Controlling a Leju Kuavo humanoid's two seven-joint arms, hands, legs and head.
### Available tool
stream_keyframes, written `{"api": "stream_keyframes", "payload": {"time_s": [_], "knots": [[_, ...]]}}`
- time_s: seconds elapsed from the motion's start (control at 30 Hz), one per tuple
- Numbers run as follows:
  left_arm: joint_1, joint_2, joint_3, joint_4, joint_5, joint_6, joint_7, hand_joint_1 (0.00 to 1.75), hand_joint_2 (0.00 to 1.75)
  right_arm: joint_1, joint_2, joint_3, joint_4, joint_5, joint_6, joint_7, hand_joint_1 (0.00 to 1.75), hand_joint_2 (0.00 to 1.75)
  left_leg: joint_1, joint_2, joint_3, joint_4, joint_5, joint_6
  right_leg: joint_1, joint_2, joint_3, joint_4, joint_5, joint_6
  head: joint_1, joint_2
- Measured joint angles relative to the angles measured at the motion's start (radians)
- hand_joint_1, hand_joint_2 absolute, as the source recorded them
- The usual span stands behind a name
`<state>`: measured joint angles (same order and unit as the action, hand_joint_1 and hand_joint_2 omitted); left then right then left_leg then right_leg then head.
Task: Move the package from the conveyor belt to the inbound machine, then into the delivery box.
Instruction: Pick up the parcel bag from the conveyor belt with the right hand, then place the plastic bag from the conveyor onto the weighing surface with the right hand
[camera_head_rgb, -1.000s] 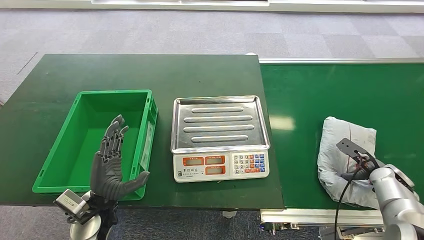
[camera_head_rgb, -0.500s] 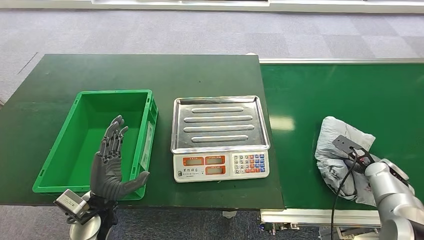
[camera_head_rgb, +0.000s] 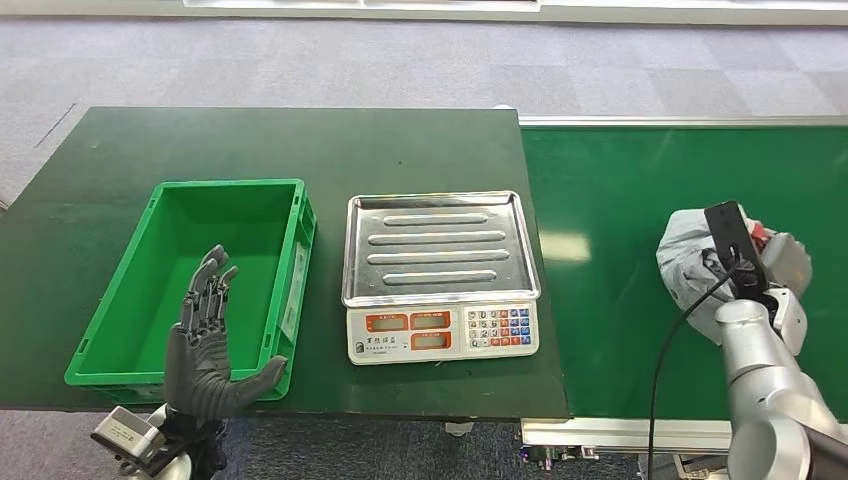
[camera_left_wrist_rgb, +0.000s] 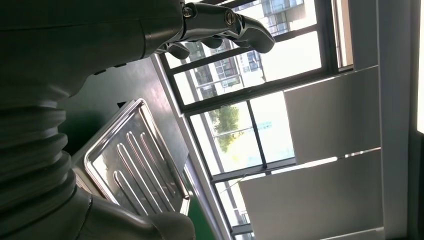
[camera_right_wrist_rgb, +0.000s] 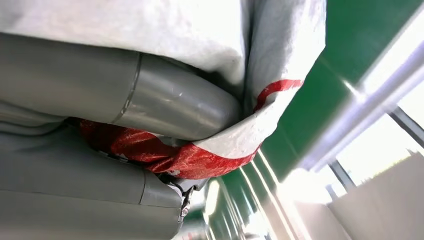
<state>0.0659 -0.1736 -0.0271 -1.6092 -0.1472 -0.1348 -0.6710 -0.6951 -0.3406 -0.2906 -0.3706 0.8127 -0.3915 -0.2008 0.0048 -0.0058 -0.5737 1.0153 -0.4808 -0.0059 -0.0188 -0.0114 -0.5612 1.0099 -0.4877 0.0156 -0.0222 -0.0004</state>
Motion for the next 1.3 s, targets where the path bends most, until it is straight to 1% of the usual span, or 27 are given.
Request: {"api": "stream_keyframes", "payload": {"time_s": [0.07, 0.13, 0.27, 0.3, 0.37, 0.43, 0.5, 0.57, 0.6, 0.63, 0.7, 0.77, 0.8, 0.9, 0.97, 1.07, 1.13, 1.17, 1.27, 1.3], "knots": [[0.005, 0.0, 0.0, -0.012, -0.001, 0.009, 0.0, 0.0, 1.75, -0.016, 0.021, -0.017, -0.038, -0.019, -0.068, -0.068, 1.75, 0.0, 0.0, 0.0, 0.0, 0.0, 0.0, 0.0, 0.0, 0.0, 0.0, 0.0, 0.0, 0.0, 0.0, 0.0], [0.004, 0.0, 0.0, -0.018, -0.004, 0.018, 0.0, 0.0, 1.75, -0.028, 0.044, -0.021, -0.081, -0.04, -0.097, -0.12, 1.75, 0.0, 0.0, 0.001, 0.0, 0.0, 0.0, 0.0, 0.0, 0.001, 0.0, 0.0, 0.0, 0.0, 0.0, 0.0], [0.001, 0.0, 0.0, -0.025, -0.009, 0.031, -0.001, 0.0, 1.75, -0.046, 0.093, -0.019, -0.158, -0.067, -0.104, -0.158, 1.75, 0.0, 0.0, 0.0, 0.001, 0.0, 0.001, -0.001, 0.001, 0.0, 0.0, 0.0, 0.0, 0.0, 0.0, 0.0], [0.001, 0.001, 0.0, -0.026, -0.009, 0.033, -0.002, 0.0, 1.75, -0.049, 0.104, -0.015, -0.174, -0.073, -0.089, -0.17, 1.75, 0.0, 0.0, 0.0, 0.0, 0.0, 0.001, -0.001, 0.001, 0.0, 0.001, 0.0, 0.0, 0.0, 0.0, 0.0], [-0.006, 0.002, 0.0, -0.026, -0.009, 0.035, -0.004, 0.0, 1.75, -0.059, 0.136, 0.007, -0.204, -0.082, -0.012, -0.195, 1.75, 0.0, 0.0, 0.002, 0.0, 0.0, 0.001, -0.001, 0.001, 0.002, 0.0, 0.001, 0.001, -0.001, 0.0, 0.0], [-0.022, 0.004, 0.0, -0.025, -0.01, 0.035, -0.006, 0.0, 1.75, -0.075, 0.176, 0.048, -0.23, -0.08, 0.065, -0.192, 1.75, 0.0, 0.0, 0.006, 0.001, 0.0, 0.001, -0.001, 0.001, 0.007, -0.002, 0.002, 0.002, -0.002, 0.0, 0.0], [-0.036, 0.005, 0.0, -0.024, -0.01, 0.035, -0.006, 0.0, 1.75, -0.088, 0.207, 0.088, -0.249, -0.081, 0.092, -0.179, 1.75, 0.0, 0.0, 0.007, 0.001, 0.0, 0.002, -0.002, 0.001, 0.007, -0.003, 0.002, 0.003, -0.002, 0.0, 0.0], [-0.039, 0.006, 0.0, -0.024, -0.011, 0.035, -0.006, 0.0, 1.75, -0.097, 0.223, 0.115, -0.262, -0.09, 0.105, -0.176, 1.75, 0.0, 0.001, 0.003, 0.0, 0.0, 0.003, -0.003, 0.001, 0.003, -0.003, 0.002, 0.003, -0.002, 0.0, 0.0], [-0.041, 0.007, 0.0, -0.024, -0.011, 0.035, -0.007, 0.0, 1.75, -0.103, 0.231, 0.127, -0.265, -0.092, 0.127, -0.177, 1.75, 0.0, 0.001, 0.001, -0.001, 0.0, 0.004, -0.003, 0.001, 0.001, -0.003, 0.002, 0.003, -0.002, 0.0, 0.0], [-0.044, 0.009, 0.0, -0.022, -0.011, 0.033, -0.009, 0.0, 1.75, -0.112, 0.238, 0.141, -0.267, -0.091, 0.159, -0.177, 1.75, 0.0, 0.001, 0.001, -0.002, 0.0, 0.004, -0.003, 0.001, 0.001, -0.004, 0.002, 0.003, -0.002, 0.0, 0.0], [-0.062, 0.014, 0.0, -0.014, -0.011, 0.03, -0.012, 0.0, 1.75, -0.138, 0.272, 0.189, -0.261, -0.067, 0.268, -0.165, 1.75, 0.0, 0.001, 0.005, -0.003, -0.001, 0.004, -0.004, 0.002, 0.006, -0.005, 0.003, 0.004, -0.003, 0.0, 0.0], [-0.096, 0.017, 0.0, 0.001, -0.013, 0.024, -0.012, 0.0, 1.75, -0.168, 0.321, 0.253, -0.243, -0.033, 0.358, -0.138, 1.75, 0.0, 0.001, 0.01, -0.002, -0.001, 0.004, -0.004, 0.002, 0.011, -0.008, 0.003, 0.005, -0.004, 0.0, 0.0], [-0.113, 0.018, 0.0, 0.01, -0.015, 0.022, -0.011, 0.0, 1.75, -0.18, 0.347, 0.287, -0.231, -0.019, 0.382, -0.126, 1.75, 0.0, 0.001, 0.011, -0.002, -0.001, 0.005, -0.005, 0.003, 0.012, -0.008, 0.003, 0.006, -0.004, 0.0, 0.0], [-0.15, 0.021, -0.001, 0.034, -0.018, 0.016, -0.005, 0.0, 1.75, -0.211, 0.426, 0.377, -0.193, 0.015, 0.435, -0.105, 1.75, 0.0, 0.002, 0.01, -0.002, -0.001, 0.006, -0.007, 0.004, 0.011, -0.009, 0.004, 0.006, -0.005, 0.0, 0.0], [-0.161, 0.023, -0.001, 0.045, -0.018, 0.015, 0.0, 0.0, 1.75, -0.227, 0.468, 0.425, -0.17, 0.028, 0.464, -0.103, 1.75, 0.0, 0.003, 0.01, -0.003, -0.001, 0.007, -0.007, 0.005, 0.011, -0.009, 0.004, 0.006, -0.005, 0.0, 0.0], [-0.167, 0.027, 0.0, 0.057, -0.019, 0.007, 0.008, 0.0, 1.75, -0.235, 0.513, 0.483, -0.146, 0.03, 0.498, -0.103, 1.75, 0.0, 0.004, 0.01, -0.003, -0.001, 0.007, -0.008, 0.005, 0.011, -0.01, 0.004, 0.006, -0.005, 0.0, 0.0], [-0.168, 0.029, 0.002, 0.065, -0.023, -0.004, 0.012, 0.0, 1.75, -0.234, 0.531, 0.512, -0.132, 0.018, 0.511, -0.104, 1.75, 0.0, 0.004, 0.009, -0.004, -0.001, 0.007, -0.008, 0.005, 0.01, -0.01, 0.004, 0.006, -0.005, 0.0, 0.0], [-0.17, 0.029, 0.003, 0.069, -0.026, -0.008, 0.013, 0.0, 1.75, -0.234, 0.537, 0.522, -0.125, 0.01, 0.515, -0.106, 1.55, 0.0, 0.004, 0.009, -0.004, -0.001, 0.007, -0.008, 0.005, 0.009, -0.01, 0.004, 0.006, -0.005, 0.0, 0.0], [-0.175, 0.03, 0.003, 0.083, -0.031, -0.014, 0.014, 0.0, 1.75, -0.23, 0.548, 0.54, -0.103, -0.005, 0.521, -0.114, 0.24, 0.0, 0.004, 0.008, -0.005, 0.0, 0.006, -0.007, 0.004, 0.009, -0.01, 0.004, 0.006, -0.005, 0.0, 0.0], [-0.176, 0.03, 0.003, 0.087, -0.032, -0.015, 0.015, 0.0, 1.75, -0.228, 0.549, 0.544, -0.096, -0.007, 0.521, -0.115, 0.0, 0.0, 0.004, 0.007, -0.005, 0.0, 0.006, -0.007, 0.004, 0.009, -0.01, 0.004, 0.006, -0.005, 0.0, 0.0]]}}
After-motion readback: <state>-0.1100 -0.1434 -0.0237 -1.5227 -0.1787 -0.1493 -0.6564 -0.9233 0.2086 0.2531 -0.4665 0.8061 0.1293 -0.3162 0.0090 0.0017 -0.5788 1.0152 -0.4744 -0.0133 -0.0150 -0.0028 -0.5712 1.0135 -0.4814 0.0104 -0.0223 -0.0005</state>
